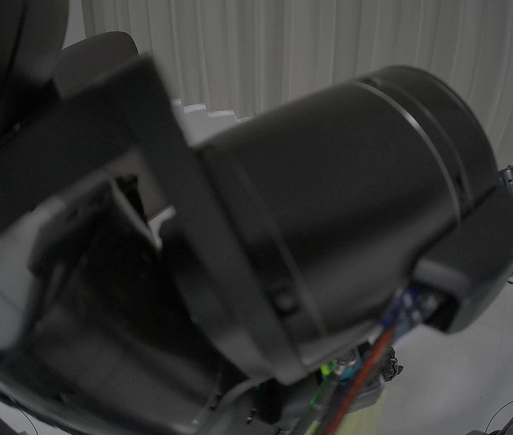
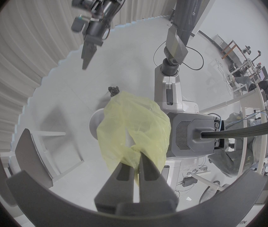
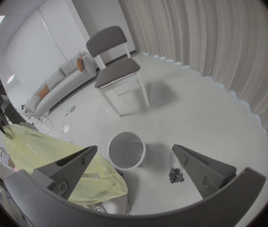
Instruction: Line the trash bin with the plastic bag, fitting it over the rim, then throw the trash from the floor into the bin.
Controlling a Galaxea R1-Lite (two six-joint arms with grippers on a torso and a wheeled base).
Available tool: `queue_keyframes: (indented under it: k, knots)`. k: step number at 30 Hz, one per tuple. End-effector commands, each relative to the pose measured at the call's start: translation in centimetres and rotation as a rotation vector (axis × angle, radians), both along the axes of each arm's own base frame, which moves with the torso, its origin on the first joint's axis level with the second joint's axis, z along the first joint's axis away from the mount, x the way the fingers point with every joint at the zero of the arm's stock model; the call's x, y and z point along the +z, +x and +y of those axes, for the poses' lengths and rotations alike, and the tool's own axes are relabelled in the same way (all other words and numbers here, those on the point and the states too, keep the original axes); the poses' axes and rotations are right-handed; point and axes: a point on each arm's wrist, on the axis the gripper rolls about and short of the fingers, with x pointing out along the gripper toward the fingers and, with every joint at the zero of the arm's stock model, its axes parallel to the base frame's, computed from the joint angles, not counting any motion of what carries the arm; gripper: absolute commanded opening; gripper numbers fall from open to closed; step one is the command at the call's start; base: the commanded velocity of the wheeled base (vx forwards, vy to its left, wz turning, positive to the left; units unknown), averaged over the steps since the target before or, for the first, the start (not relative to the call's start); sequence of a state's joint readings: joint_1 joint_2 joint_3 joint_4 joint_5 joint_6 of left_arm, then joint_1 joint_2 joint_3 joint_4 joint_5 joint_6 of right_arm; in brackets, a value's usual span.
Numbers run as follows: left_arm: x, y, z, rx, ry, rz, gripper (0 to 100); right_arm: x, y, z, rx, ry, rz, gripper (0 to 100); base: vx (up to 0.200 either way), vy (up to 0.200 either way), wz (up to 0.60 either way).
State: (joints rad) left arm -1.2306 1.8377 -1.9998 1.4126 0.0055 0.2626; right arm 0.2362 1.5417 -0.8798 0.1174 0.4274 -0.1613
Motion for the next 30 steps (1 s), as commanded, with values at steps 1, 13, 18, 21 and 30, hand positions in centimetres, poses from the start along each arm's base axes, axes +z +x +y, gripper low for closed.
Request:
queue_keyframes:
  k: [1,13,18,21,30]
  knots:
    - [-0.1,-0.2,-0.4,-0.014,-0.010,-0.005,0,-3.4,0.1,1.4,0.080,-0.055,0.114,100,0.000,0.000,0.00]
    - [0.2,0.1,-0.6,-0.008,-0.055,-0.023,0,-7.5,-4.9,0.0,0.143,-0.139,0.243,100,0.000,0.000,0.00]
    - [0.3,0.0,-1.0,-0.015,-0.084,-0.030,0,-8.7,-4.5,0.1,0.143,-0.150,0.269,100,0.000,0.000,0.00]
    - [0.3,0.1,-1.1,-0.018,-0.092,-0.034,0,-9.3,-3.9,0.3,0.137,-0.161,0.273,100,0.000,0.000,0.00]
    - [0.8,0.1,-1.3,-0.041,-0.151,-0.061,0,-11.2,-3.1,0.2,0.117,-0.188,0.319,100,0.000,0.000,0.00]
